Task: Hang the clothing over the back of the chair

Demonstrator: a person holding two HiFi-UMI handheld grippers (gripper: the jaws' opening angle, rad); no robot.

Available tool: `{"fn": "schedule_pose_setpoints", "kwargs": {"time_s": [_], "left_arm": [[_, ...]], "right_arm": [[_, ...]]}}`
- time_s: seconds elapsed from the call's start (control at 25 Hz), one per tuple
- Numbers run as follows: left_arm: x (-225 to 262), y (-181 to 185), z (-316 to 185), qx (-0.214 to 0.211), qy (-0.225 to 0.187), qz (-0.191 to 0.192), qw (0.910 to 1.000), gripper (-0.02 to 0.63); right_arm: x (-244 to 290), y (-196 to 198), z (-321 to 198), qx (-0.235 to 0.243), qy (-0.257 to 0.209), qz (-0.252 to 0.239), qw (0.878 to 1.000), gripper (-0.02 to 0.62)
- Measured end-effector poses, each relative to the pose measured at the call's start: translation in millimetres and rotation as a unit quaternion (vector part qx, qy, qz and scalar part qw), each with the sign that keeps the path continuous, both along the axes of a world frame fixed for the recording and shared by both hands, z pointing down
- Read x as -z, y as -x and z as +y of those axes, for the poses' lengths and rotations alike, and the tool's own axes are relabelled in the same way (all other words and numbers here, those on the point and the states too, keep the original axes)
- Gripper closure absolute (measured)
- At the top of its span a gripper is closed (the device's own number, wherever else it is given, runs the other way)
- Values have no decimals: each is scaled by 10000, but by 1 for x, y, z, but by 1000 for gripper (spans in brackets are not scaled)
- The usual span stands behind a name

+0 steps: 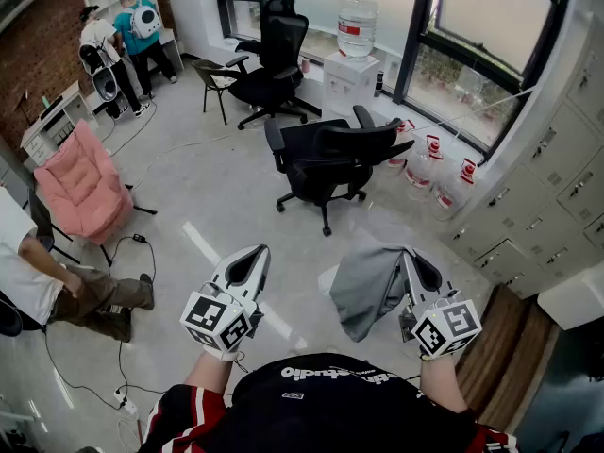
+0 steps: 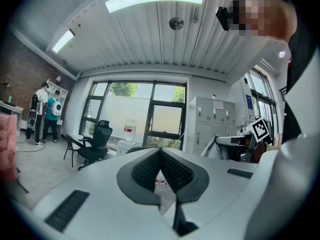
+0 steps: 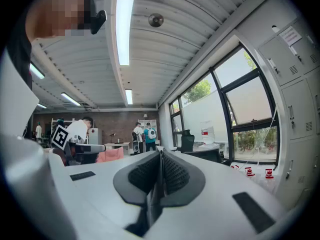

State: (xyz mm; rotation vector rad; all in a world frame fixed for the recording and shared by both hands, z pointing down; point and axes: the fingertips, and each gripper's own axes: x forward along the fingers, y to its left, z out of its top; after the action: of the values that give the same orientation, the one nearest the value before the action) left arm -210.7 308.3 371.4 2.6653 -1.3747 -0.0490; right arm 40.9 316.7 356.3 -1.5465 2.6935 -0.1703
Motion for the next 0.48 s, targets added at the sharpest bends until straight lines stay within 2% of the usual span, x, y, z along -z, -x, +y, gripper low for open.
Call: {"fn": "schedule_pose_setpoints", "kwargs": {"time_s": [0.48], "left_arm": [[4, -13, 1, -74, -35, -14, 10000, 584]], "right_arm": [[-2, -13, -1, -96, 76, 29, 9999, 578]]}}
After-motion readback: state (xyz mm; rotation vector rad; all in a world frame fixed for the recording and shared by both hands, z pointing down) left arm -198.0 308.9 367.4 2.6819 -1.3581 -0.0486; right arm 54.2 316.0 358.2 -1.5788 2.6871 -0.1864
